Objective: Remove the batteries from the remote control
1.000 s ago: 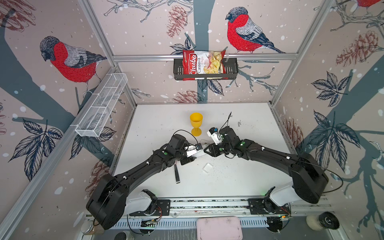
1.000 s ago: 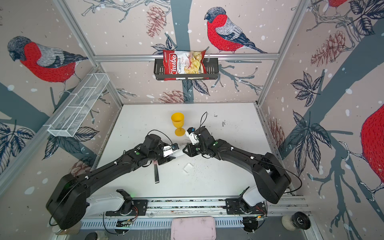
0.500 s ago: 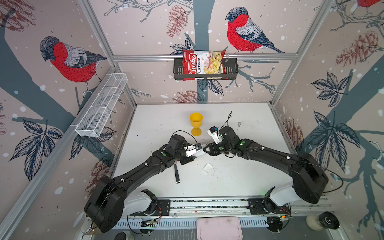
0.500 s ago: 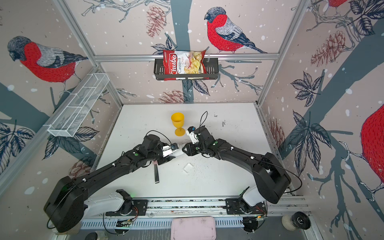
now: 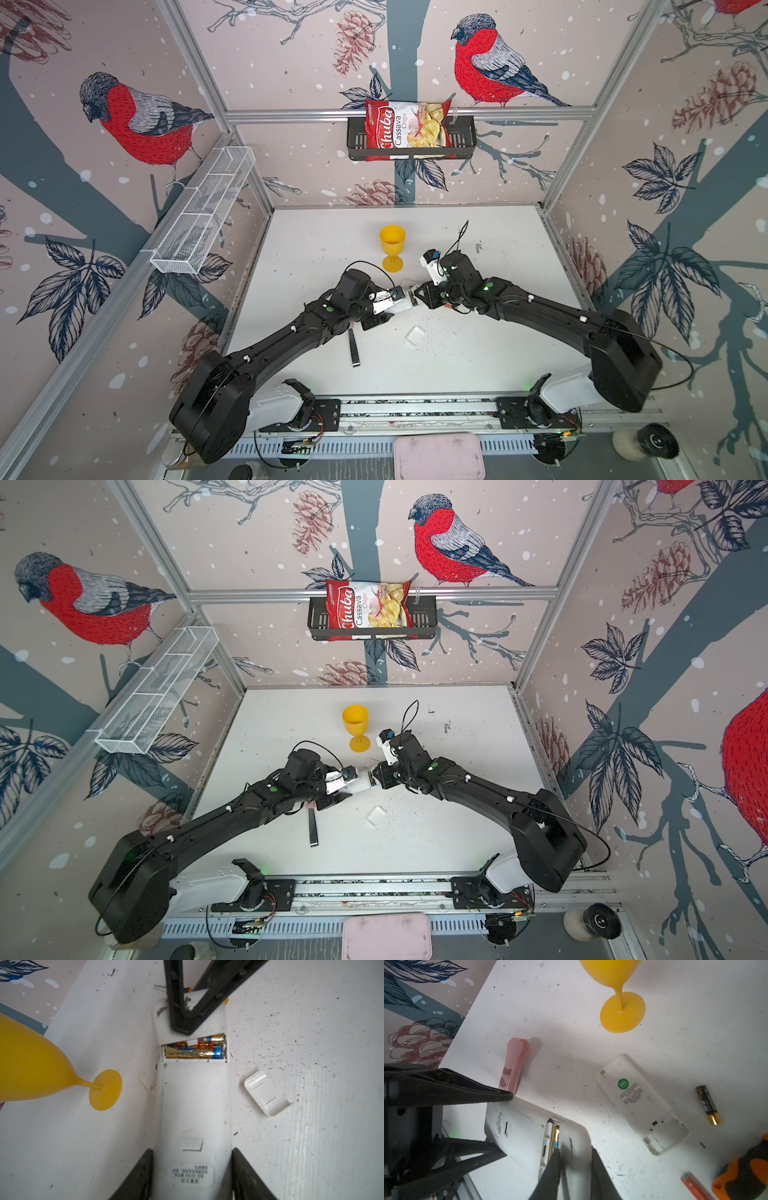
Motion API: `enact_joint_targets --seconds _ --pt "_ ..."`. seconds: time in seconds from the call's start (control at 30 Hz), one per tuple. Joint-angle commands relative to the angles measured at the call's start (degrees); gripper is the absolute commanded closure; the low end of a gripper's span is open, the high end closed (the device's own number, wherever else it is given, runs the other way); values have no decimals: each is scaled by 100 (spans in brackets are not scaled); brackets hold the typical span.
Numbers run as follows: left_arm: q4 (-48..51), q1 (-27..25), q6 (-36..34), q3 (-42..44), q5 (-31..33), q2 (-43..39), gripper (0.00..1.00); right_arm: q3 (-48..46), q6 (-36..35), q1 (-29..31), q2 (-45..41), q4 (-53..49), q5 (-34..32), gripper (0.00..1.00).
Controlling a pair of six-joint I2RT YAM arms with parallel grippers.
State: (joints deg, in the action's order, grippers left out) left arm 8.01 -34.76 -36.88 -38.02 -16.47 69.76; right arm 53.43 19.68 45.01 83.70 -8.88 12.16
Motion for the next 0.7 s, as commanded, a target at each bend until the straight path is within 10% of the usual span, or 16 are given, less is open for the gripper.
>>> enact_joint_targets --seconds 0.0,0.67 --pt "-272 -4 40 -8 -84 47 63 -11 -42 -36 -64 -75 -205 79" --pt "-158 -14 -76 -24 55 577 64 -427 -102 -818 -68 315 -150 82"
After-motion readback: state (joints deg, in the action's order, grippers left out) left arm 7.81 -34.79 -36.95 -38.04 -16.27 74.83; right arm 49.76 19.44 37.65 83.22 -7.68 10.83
